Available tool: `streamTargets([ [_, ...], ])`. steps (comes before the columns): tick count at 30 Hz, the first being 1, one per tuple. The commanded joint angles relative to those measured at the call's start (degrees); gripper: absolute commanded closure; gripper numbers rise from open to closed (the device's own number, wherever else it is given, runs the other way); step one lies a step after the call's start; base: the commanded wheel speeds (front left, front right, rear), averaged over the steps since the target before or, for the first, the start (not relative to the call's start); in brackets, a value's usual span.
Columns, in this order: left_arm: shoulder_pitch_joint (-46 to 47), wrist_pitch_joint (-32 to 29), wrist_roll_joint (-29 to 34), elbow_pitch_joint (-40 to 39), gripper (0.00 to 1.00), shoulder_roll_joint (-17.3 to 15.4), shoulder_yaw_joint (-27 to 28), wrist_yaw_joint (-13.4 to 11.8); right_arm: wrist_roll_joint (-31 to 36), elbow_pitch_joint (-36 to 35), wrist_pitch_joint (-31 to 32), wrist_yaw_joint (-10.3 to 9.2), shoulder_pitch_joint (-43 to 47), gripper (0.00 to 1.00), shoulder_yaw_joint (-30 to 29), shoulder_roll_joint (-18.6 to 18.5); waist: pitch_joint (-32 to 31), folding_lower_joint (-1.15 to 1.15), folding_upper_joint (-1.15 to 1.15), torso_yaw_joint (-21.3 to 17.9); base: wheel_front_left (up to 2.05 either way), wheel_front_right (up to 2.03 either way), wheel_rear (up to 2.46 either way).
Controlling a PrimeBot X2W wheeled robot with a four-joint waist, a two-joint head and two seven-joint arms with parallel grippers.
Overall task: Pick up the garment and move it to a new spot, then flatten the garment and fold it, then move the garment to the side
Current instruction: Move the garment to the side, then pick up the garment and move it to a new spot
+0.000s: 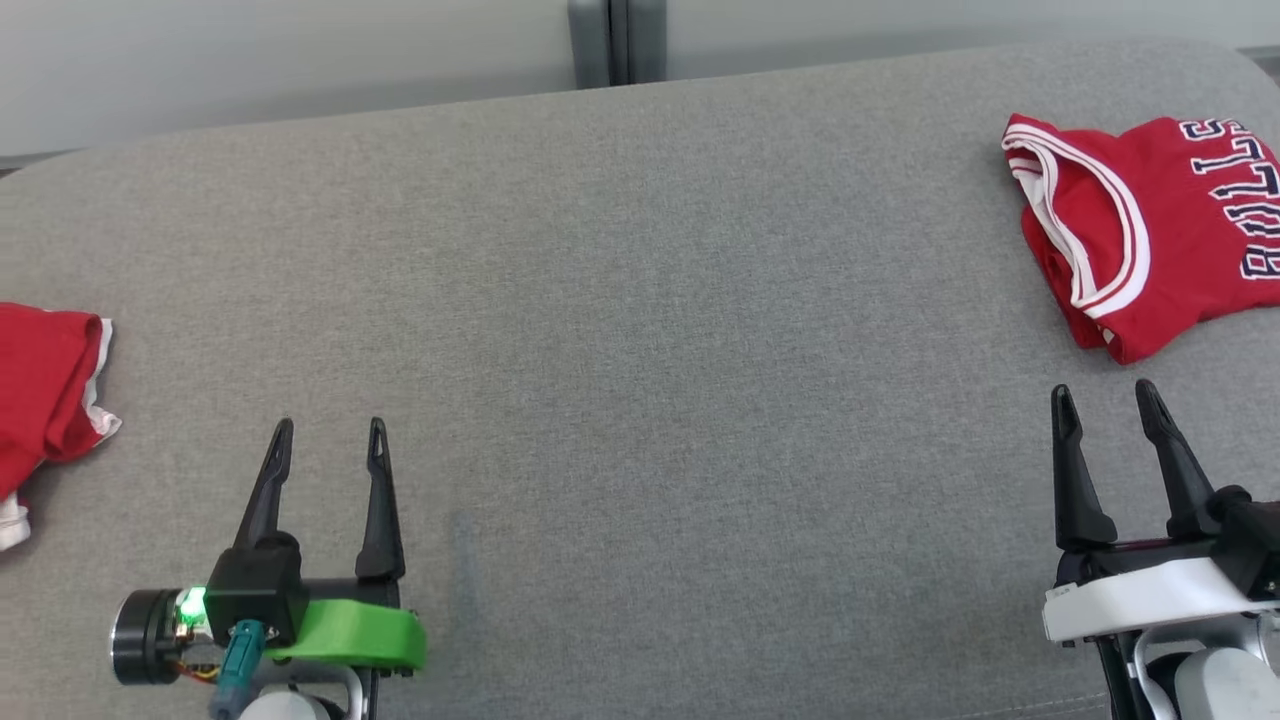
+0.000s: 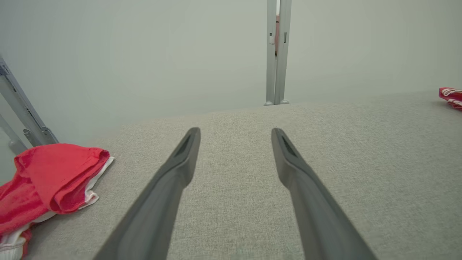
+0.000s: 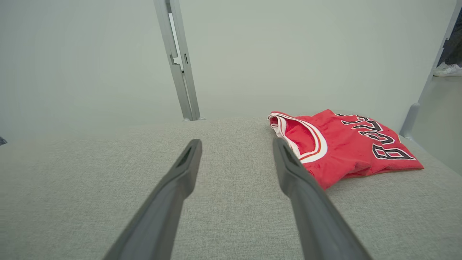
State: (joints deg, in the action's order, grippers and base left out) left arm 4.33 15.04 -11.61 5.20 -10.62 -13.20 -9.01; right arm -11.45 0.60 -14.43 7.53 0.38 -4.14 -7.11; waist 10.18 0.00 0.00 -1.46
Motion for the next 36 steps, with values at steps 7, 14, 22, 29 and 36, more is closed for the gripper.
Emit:
streamTargets([
  [7,-4.0,0.2,-1.1,2.5,0.0,-0.9,-0.1,0.4,0.3,-1.5,2.3,-0.09,3.4,0.0,1.6,0.1,-6.7,0.0,0.0,5.6,0.0,0.0,0.0],
  [14,-5.6,0.0,-1.6,3.8,0.0,-1.7,-0.6,0.8,0.6,-2.7,3.8,-0.09,6.7,0.0,1.7,0.9,-9.5,0.0,0.0,5.9,0.0,0.0,0.0],
  [22,-6.4,0.0,-2.3,5.0,0.0,-2.1,-0.7,0.7,0.4,-3.8,5.0,-0.09,8.8,0.0,1.8,1.0,-10.6,0.0,0.0,5.1,0.0,0.0,0.0],
  [29,-6.2,-0.1,-2.5,5.2,0.0,-2.1,-0.9,0.4,0.1,-4.4,5.3,-0.09,8.9,0.0,1.7,1.0,-10.4,0.0,0.0,4.9,0.0,0.0,0.0],
  [36,-5.5,-0.1,-2.8,5.3,0.0,-2.4,-0.8,0.1,0.0,-4.6,5.3,-0.09,9.1,0.0,1.3,1.2,-10.3,0.0,0.0,5.3,0.0,0.0,0.0],
])
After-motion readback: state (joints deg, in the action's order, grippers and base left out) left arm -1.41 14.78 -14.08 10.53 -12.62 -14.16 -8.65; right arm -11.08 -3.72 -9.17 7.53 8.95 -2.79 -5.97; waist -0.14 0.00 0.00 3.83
